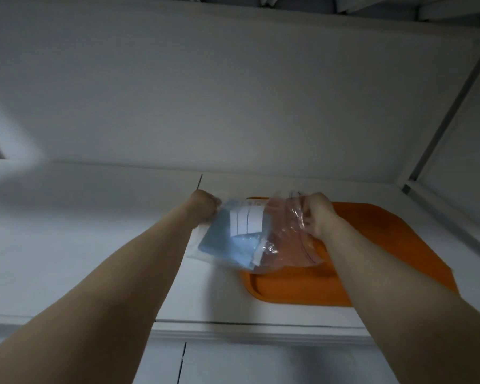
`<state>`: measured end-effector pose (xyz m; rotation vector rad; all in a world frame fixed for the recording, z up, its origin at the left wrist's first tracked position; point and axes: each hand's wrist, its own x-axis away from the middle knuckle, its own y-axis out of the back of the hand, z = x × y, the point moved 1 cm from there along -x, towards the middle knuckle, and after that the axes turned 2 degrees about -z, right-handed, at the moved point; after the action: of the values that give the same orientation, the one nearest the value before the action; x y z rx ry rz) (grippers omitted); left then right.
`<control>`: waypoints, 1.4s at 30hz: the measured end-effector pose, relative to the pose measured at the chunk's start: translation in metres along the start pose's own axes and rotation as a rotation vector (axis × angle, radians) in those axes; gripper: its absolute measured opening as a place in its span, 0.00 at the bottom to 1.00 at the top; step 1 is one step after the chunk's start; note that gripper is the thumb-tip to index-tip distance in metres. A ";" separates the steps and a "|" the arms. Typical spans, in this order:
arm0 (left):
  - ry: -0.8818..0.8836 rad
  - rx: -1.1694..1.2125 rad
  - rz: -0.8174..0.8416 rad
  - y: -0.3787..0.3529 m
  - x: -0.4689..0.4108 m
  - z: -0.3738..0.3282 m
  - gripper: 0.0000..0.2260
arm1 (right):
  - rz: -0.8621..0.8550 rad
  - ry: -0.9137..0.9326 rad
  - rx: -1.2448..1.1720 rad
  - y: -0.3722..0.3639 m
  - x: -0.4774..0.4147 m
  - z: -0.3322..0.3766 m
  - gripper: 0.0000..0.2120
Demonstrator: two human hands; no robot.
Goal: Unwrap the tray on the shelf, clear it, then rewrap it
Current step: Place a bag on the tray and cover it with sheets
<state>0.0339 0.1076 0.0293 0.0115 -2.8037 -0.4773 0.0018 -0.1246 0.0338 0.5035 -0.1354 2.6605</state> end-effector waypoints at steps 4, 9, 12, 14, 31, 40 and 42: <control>-0.010 0.052 -0.059 -0.003 -0.004 -0.006 0.10 | -0.012 0.003 0.108 0.003 0.000 -0.004 0.18; 0.070 0.091 0.015 -0.007 -0.003 -0.007 0.10 | 0.071 -0.038 0.189 0.002 -0.002 -0.011 0.17; -0.021 -0.039 -0.034 -0.009 -0.009 -0.002 0.09 | 0.102 -0.053 0.187 0.001 -0.002 -0.014 0.15; -0.066 -0.074 -0.022 -0.011 -0.012 0.000 0.11 | 0.096 -0.041 0.196 0.003 -0.003 -0.015 0.14; -0.166 -0.088 0.065 -0.025 -0.024 0.000 0.09 | 0.160 -0.098 0.390 0.013 -0.005 -0.017 0.25; -0.143 0.054 0.171 -0.034 -0.022 -0.010 0.13 | 0.123 -0.047 0.170 0.011 -0.005 -0.017 0.17; -0.149 0.054 0.158 -0.036 -0.020 -0.011 0.14 | 0.127 -0.034 0.142 0.013 -0.003 -0.016 0.15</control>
<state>0.0544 0.0713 0.0222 -0.2418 -2.9313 -0.3786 -0.0062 -0.1346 0.0179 0.6048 0.0126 2.7996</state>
